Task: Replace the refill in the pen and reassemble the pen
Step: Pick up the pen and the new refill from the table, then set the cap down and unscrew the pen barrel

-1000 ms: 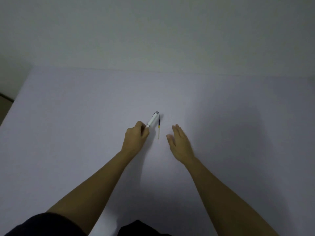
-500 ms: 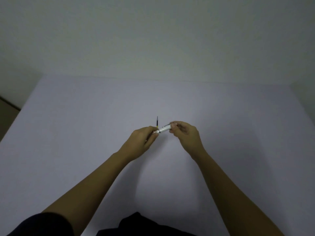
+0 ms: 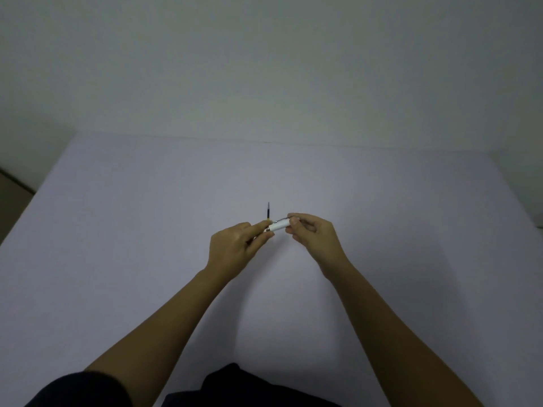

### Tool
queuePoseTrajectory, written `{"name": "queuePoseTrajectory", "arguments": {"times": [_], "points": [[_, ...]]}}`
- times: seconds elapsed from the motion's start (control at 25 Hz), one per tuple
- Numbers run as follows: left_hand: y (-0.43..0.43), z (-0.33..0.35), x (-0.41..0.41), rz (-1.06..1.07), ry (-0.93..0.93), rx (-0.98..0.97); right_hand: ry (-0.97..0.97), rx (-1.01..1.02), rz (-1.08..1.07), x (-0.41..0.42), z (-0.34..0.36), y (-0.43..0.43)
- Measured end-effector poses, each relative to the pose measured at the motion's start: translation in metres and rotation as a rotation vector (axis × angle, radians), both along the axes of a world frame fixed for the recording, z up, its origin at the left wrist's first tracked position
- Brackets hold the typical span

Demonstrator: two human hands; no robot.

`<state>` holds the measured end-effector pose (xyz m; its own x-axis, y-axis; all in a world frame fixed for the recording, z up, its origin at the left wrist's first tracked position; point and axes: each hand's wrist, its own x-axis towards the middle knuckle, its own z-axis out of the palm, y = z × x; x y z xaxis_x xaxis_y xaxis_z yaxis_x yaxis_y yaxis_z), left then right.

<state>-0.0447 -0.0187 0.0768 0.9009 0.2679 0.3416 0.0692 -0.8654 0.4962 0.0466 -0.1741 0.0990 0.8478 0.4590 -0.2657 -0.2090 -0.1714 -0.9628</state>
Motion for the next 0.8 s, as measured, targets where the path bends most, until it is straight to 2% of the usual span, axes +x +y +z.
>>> {"name": "queuePoseTrajectory", "arguments": {"times": [0.16,0.24,0.48,0.64,0.8], "points": [[0.008,-0.019,-0.006,0.035,0.129,-0.087,0.092,0.004,-0.189,0.012,-0.023,-0.001],[0.014,-0.029,-0.009,0.035,0.224,-0.146,0.081,-0.088,-0.224,0.025,-0.040,-0.003],[0.018,-0.038,0.005,0.112,0.232,-0.258,-0.055,-0.484,-0.043,0.049,-0.088,0.007],[0.025,-0.041,0.018,0.132,0.232,-0.336,-0.107,-0.587,0.020,0.060,-0.106,0.018],[0.031,-0.044,0.023,0.117,0.245,-0.354,-0.136,-0.605,0.021,0.063,-0.116,0.021]]}}
